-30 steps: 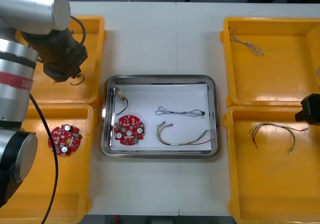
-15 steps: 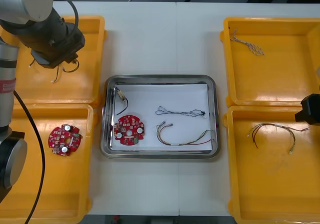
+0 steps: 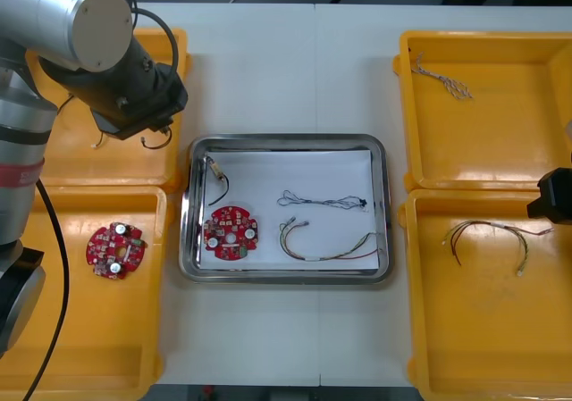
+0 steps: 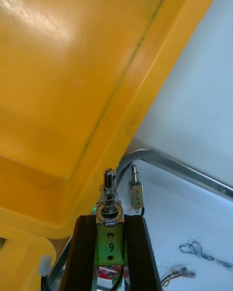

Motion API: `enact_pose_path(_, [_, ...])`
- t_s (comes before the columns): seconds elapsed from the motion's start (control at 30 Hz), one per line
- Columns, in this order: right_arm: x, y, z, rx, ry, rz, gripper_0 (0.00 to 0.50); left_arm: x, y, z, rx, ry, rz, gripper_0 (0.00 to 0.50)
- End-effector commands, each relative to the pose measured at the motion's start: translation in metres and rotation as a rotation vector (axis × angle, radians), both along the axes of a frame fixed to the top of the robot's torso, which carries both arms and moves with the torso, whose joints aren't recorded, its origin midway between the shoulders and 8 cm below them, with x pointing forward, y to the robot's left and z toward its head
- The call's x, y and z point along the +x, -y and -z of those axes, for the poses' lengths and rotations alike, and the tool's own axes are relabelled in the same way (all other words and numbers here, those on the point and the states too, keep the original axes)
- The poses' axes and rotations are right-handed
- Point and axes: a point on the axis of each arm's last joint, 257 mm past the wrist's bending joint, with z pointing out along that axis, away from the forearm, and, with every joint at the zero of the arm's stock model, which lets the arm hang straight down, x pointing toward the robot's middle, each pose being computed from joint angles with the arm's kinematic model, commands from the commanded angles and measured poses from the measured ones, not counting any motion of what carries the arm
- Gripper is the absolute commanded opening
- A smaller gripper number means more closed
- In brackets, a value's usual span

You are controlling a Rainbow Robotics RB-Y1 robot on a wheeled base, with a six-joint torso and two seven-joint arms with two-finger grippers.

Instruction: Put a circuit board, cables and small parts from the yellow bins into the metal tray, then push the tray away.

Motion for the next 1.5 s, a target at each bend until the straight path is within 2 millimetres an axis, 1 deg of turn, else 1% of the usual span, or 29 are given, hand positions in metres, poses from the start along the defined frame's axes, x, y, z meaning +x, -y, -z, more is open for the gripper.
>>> enact_pose_path(0.03, [-0.002,0.013,-0.014,-0.023,0.029,0.041,0.5,-0.011,0.02,0.01,0.073,-0.006,0.133,0.0])
enact_pose_path(0.3, [-0.002,0.013,-0.014,-0.023,0.029,0.041,0.5,-0.025,0.063,0.036,0.106,-0.043,0.209,0.0])
enact_pose_path(0.33, [-0.002,0.013,-0.014,-0.023,0.029,0.041,0.5,-0.026,0.066,0.038,0.111,-0.045,0.213,0.0])
enact_pose_path(0.4, [-0.002,0.013,-0.014,-0.023,0.029,0.041,0.5,-0.033,0.075,0.05,0.135,-0.061,0.23,0.0])
enact_pose_path(0.5, [-0.002,0.013,-0.014,-0.023,0.029,0.041,0.5,-0.041,0.082,0.064,0.152,-0.081,0.24,0.0])
enact_pose_path(0.53, [-0.002,0.013,-0.014,-0.023,0.029,0.041,0.5,-0.041,0.088,0.068,0.148,-0.075,0.249,0.0])
enact_pose_path(0.57, [-0.002,0.013,-0.014,-0.023,0.029,0.041,0.5,-0.041,0.088,0.068,0.148,-0.075,0.249,0.0])
enact_pose_path(0.63, [-0.002,0.013,-0.014,-0.023,0.029,0.041,0.5,-0.042,0.098,0.081,0.156,-0.067,0.271,0.0])
enact_pose_path(0.67, [-0.002,0.013,-0.014,-0.023,0.029,0.041,0.5,-0.042,0.098,0.081,0.156,-0.067,0.271,0.0])
enact_pose_path(0.7, [-0.002,0.013,-0.014,-0.023,0.029,0.041,0.5,-0.043,0.102,0.092,0.183,-0.073,0.28,0.0])
enact_pose_path(0.73, [-0.002,0.013,-0.014,-0.023,0.029,0.041,0.5,-0.042,0.103,0.098,0.201,-0.076,0.278,0.0])
enact_pose_path(0.83, [-0.002,0.013,-0.014,-0.023,0.029,0.041,0.5,-0.04,0.107,0.106,0.209,-0.078,0.274,0.0])
enact_pose_path(0.87, [-0.002,0.013,-0.014,-0.023,0.029,0.041,0.5,-0.037,0.112,0.11,0.206,-0.074,0.275,0.0])
enact_pose_path(0.97, [-0.002,0.013,-0.014,-0.023,0.029,0.041,0.5,-0.034,0.118,0.114,0.199,-0.065,0.279,0.0])
enact_pose_path(1.0, [-0.002,0.013,-0.014,-0.023,0.029,0.041,0.5,-0.031,0.124,0.115,0.191,-0.054,0.285,0.0])
enact_pose_path(1.2, [-0.002,0.013,-0.014,-0.023,0.029,0.041,0.5,-0.026,0.135,0.125,0.185,-0.04,0.298,0.0])
enact_pose_path(1.37, [-0.002,0.013,-0.014,-0.023,0.029,0.041,0.5,-0.026,0.134,0.125,0.189,-0.038,0.296,0.0])
enact_pose_path(1.5, [-0.002,0.013,-0.014,-0.023,0.029,0.041,0.5,-0.02,0.129,0.122,0.211,-0.014,0.281,0.0])
